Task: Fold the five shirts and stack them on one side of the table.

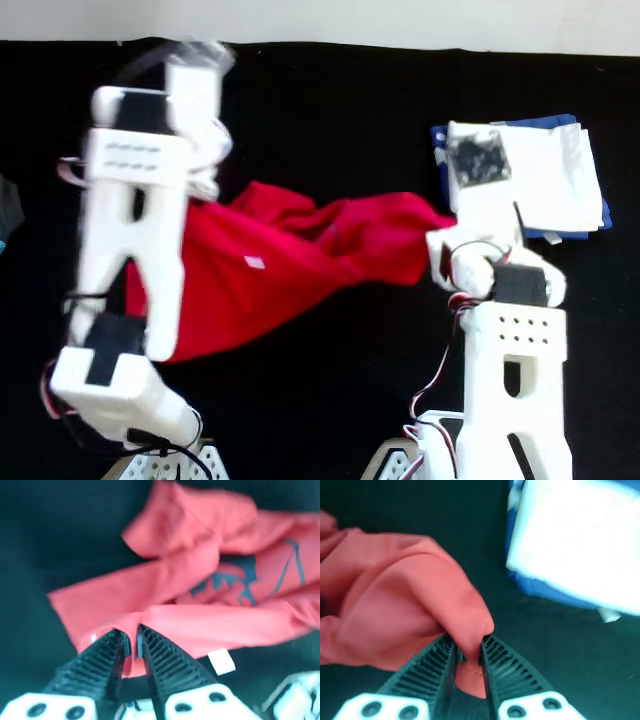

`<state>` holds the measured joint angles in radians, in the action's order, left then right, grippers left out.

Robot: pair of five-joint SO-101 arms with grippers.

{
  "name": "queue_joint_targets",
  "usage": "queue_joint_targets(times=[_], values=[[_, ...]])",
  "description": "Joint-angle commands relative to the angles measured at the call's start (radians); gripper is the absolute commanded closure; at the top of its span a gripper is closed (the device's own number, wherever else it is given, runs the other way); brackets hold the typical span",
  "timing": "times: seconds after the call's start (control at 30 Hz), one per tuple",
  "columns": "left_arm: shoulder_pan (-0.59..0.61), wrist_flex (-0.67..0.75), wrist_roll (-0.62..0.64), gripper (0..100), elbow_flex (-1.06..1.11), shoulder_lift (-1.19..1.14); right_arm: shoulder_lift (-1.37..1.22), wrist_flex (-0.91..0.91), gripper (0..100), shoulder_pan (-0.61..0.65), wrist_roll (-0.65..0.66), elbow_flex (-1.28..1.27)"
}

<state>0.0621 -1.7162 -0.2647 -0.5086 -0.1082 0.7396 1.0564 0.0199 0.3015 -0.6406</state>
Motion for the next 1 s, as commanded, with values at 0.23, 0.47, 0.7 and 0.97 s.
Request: queue_joint_targets(times=[0.23,0.47,0.7,0.97], values=[[0.185,-0.051,0.005,99,-0.143,0.11,-0.318,0.257,99.3,0.01,-0.009,0.727],[0.105,-0.044,0.003,99,0.291,0.105,-0.565,0.441,99.3,0.03,-0.006,0.868],[-0.094,-0.015,-0.017,99,0.624,0.105,-0.527,0.398,99.3,0.031,-0.006,0.645],[-0.182,0.051,-0.206,99,0.832,0.105,-0.243,0.189,99.3,0.013,0.044,0.148]])
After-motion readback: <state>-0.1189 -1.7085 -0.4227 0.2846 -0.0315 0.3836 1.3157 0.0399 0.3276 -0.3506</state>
